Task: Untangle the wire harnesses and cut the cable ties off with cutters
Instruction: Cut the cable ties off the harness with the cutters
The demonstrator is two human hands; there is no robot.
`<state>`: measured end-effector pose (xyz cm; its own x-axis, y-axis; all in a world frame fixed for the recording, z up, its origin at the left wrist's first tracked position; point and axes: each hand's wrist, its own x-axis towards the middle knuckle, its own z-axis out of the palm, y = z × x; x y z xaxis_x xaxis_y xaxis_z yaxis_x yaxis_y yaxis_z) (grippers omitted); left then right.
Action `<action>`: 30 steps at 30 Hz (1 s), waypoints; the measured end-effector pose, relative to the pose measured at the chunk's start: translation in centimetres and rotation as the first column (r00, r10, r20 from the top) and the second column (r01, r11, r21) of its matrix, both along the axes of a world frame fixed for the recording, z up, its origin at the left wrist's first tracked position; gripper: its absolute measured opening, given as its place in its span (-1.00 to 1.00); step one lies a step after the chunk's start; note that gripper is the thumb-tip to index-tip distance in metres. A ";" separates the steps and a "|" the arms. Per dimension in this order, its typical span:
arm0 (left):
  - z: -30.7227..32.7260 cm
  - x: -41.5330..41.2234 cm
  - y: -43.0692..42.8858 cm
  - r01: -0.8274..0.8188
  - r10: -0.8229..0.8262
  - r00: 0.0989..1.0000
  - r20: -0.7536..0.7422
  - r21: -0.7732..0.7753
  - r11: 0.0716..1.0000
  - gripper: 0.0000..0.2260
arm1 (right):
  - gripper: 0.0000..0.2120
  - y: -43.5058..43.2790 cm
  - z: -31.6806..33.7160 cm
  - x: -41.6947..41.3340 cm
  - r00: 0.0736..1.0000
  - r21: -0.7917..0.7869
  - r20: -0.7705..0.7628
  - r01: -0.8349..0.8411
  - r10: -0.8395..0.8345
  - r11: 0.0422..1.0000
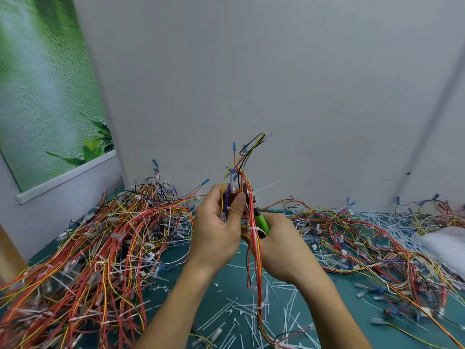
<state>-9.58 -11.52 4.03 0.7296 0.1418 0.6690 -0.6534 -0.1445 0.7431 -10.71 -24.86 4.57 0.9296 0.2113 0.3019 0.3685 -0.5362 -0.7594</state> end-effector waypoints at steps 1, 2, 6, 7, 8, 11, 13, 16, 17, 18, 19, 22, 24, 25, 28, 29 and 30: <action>0.0 0.0 0.1 0.002 -0.002 1.000 0.001 -0.002 1.000 -0.88 | -0.67 0.0 0.0 0.0 1.000 0.002 -0.002 0.004 -0.004 1.000; 0.0 0.0 0.1 0.003 -0.003 1.000 0.004 -0.002 1.000 -0.89 | -0.67 0.0 0.0 0.0 1.000 0.001 -0.005 0.007 -0.007 1.000; 0.1 -0.1 0.1 -0.004 0.004 1.000 0.001 0.015 1.000 -0.87 | -0.62 -0.1 -0.1 0.1 1.000 -0.025 -0.002 0.030 -0.031 0.999; 0.1 -0.1 0.1 -0.006 0.006 1.000 -0.002 0.017 1.000 -0.87 | -0.62 -0.1 -0.2 0.1 0.999 -0.030 -0.001 0.032 -0.032 0.999; 0.1 -0.1 0.1 -0.005 0.005 1.000 -0.004 0.017 1.000 -0.88 | -0.63 0.0 -0.2 0.1 1.000 -0.033 -0.003 0.029 -0.029 0.999; 0.0 -0.1 0.1 0.012 -0.012 1.000 -0.009 0.012 1.000 -0.88 | -0.67 0.1 -0.2 0.0 1.000 -0.026 -0.001 -0.001 0.001 1.000; 0.0 0.0 0.0 0.015 -0.015 1.000 -0.008 0.013 1.000 -0.88 | -0.68 0.2 -0.1 -0.1 1.000 -0.027 0.005 -0.003 0.004 1.000; -0.1 0.1 0.1 0.025 -0.024 1.000 -0.016 0.010 1.000 -0.91 | -0.67 0.3 -0.1 -0.1 1.000 -0.014 -0.007 0.013 -0.013 1.000; -0.1 0.1 0.1 0.025 -0.025 1.000 -0.017 0.009 1.000 -0.91 | -0.67 0.3 -0.1 -0.1 1.000 -0.011 -0.010 0.023 -0.023 1.000; -0.1 0.1 0.1 0.021 -0.021 1.000 -0.016 0.010 1.000 -0.90 | -0.67 0.3 -0.1 -0.1 0.999 -0.012 -0.011 0.031 -0.031 0.999; -0.1 0.1 0.1 0.017 -0.017 1.000 -0.015 0.012 1.000 -0.90 | -0.67 0.2 0.0 -0.1 0.999 -0.013 -0.010 0.035 -0.035 0.999; -0.1 0.0 0.1 0.021 -0.021 1.000 -0.015 -0.008 1.000 -0.89 | -0.65 0.2 0.0 -0.1 1.000 -0.002 -0.011 0.027 -0.027 1.000; -0.1 0.1 0.1 0.022 -0.022 0.999 -0.024 -0.012 1.000 -0.90 | -0.63 0.2 -0.1 -0.2 1.000 -0.007 -0.007 0.018 -0.018 1.000; -0.2 0.1 0.1 0.022 -0.022 0.999 -0.029 -0.011 1.000 -0.90 | -0.64 0.2 -0.1 -0.3 1.000 -0.015 -0.002 0.012 -0.012 1.000; -0.3 0.2 0.2 0.030 -0.031 0.998 -0.045 -0.019 0.999 -0.90 | -0.74 0.2 0.0 -0.3 1.000 -0.028 0.005 -0.024 0.024 0.999; -0.4 0.2 0.2 0.028 -0.029 0.998 -0.049 -0.018 0.999 -0.90 | -0.76 0.3 0.0 -0.4 1.000 -0.031 0.007 -0.029 0.030 0.999; -0.4 0.2 0.2 0.023 -0.024 0.998 -0.050 -0.015 1.000 -0.89 | -0.77 0.3 0.0 -0.4 1.000 -0.035 0.008 -0.028 0.028 0.999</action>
<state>-9.37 -11.29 3.64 0.7653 0.1337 0.6296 -0.6185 -0.1180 0.7769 -11.07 -24.56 4.58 0.9206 0.2478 0.3019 0.3902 -0.5513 -0.7374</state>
